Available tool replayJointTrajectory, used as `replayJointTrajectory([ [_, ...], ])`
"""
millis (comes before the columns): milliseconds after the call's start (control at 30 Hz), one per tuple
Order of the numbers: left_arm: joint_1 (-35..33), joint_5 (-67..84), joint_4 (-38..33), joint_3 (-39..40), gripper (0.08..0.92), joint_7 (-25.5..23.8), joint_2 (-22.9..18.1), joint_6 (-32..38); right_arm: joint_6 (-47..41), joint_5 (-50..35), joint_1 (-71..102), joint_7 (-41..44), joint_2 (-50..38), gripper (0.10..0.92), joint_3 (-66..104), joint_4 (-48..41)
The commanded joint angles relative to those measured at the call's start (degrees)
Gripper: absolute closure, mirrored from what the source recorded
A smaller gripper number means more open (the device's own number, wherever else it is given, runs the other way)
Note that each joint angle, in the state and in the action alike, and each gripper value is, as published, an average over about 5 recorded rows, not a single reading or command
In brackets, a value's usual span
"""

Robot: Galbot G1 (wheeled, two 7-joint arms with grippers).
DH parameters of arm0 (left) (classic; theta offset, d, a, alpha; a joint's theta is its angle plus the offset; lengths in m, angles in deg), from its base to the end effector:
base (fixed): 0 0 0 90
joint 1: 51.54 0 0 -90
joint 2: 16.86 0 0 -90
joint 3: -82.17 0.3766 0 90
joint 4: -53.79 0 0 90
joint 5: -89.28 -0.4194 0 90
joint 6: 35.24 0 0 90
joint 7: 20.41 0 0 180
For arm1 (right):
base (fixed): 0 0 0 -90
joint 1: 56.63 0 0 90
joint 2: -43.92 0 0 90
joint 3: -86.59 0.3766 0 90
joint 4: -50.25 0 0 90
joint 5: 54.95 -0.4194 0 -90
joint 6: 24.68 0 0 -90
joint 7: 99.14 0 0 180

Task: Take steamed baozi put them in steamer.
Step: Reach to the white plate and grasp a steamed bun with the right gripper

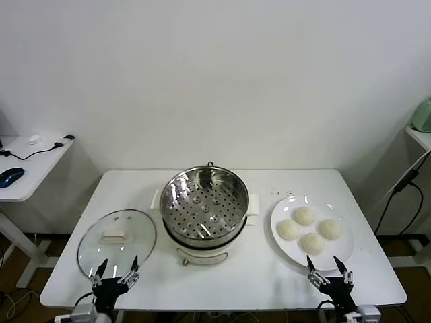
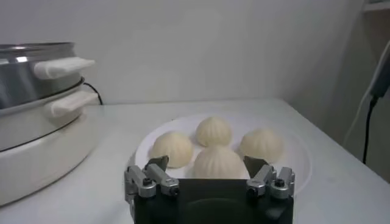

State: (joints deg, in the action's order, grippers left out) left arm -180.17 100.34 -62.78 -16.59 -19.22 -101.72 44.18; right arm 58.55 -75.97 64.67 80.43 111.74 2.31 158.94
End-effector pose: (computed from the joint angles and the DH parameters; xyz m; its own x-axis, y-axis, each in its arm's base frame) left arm 0.1753 0.0738 -0.3745 -0.9223 -0.1066 0.3715 -0.1214 0.9925 -0.0166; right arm 0.2290 -0.1281 -0.3842 -0.9474 -0.0222 0.3194 -0.0321 0.9992 -0.0258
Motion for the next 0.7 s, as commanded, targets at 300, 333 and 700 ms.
replayJointTrajectory([
  [300, 0.62, -0.15, -0.89, 1.05, 0.177, -0.17, 0.67, 0.25, -11.67, 6.47, -47.68, 20.47, -30.85, 0.203, -23.55, -19.07],
  [333, 0.66, -0.15, -0.89, 1.1, 0.177, -0.19, 0.66, 0.27, -11.19, 7.41, -51.31, 24.45, -33.24, 0.203, -27.53, -21.43],
  [700, 1.44, -0.52, -0.04, 0.96, 0.177, -0.95, 0.08, 0.54, 8.54, 15.91, -100.06, 68.55, -42.97, 0.203, -81.77, -42.16],
])
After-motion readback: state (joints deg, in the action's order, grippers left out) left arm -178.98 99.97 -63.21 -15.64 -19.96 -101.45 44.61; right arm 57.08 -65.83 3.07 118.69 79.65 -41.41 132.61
